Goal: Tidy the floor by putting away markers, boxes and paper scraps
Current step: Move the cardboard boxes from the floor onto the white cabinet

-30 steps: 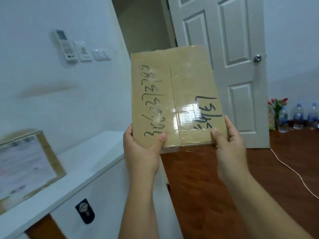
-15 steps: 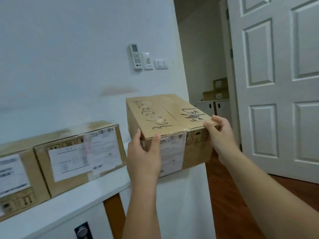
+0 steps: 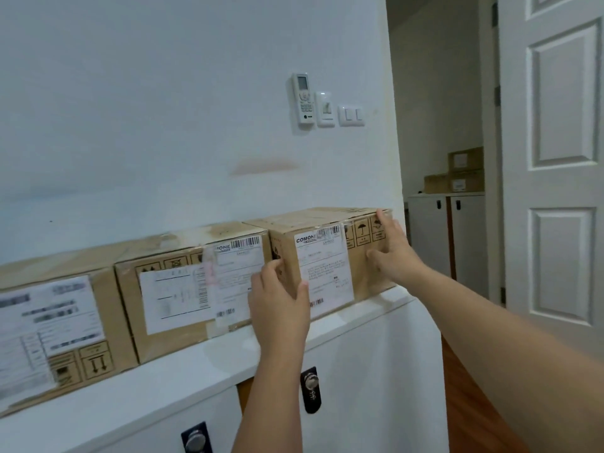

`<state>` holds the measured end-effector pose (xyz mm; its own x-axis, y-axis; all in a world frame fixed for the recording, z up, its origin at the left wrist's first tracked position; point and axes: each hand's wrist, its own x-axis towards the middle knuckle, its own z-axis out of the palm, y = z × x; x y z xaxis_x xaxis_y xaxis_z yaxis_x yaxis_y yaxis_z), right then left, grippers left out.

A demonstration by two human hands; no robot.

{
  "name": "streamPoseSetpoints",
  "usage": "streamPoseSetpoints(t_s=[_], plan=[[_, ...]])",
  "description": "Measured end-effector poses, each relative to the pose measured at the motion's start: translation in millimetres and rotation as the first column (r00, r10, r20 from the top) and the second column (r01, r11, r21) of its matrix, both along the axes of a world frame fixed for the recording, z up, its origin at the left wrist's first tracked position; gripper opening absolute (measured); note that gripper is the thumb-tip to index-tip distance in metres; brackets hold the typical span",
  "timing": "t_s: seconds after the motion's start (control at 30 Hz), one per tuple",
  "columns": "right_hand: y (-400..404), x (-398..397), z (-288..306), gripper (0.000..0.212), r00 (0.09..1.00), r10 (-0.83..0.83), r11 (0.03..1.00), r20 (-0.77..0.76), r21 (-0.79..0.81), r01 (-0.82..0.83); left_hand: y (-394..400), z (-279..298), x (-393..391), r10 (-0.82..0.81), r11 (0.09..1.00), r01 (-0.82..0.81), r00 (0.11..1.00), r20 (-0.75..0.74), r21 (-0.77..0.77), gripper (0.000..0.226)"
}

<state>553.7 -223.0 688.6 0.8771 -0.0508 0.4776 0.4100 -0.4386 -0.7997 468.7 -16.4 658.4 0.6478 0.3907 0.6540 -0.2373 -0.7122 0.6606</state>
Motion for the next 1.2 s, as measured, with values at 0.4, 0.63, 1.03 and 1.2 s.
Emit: streamPoseSetpoints(t_s=[0.4,0.63,1.03,1.2], plan=[[33.0,49.6,-29.3,0.101,0.997,0.017,1.0,-0.079,-0.001,-0.017,47.8,6.9,44.1,0.318,0.914,-0.283,0.945,-0.082,0.291,0.139],[41.6,61.5,-39.5,0.1,0.995,0.03,0.999,-0.093,-0.034,-0.033,51.8,1.4,46.3,0.344,0.898,-0.307,0.937,-0.068,0.316,0.136],[-55.9,-45.4,-81.8,0.053,0.946,-0.323,0.94,-0.011,-0.116,0.32,-93.9,-33.6,-18.5,-0.122,0.898,0.106,0.993,0.01,0.427,0.091],[-158.8,-123.6,-140.1,0.045,0.828,-0.543,0.836,-0.142,-0.186,0.516,-206.0,-92.8,-48.4,-0.346,0.799,0.447,0.888,-0.301,0.401,0.081]])
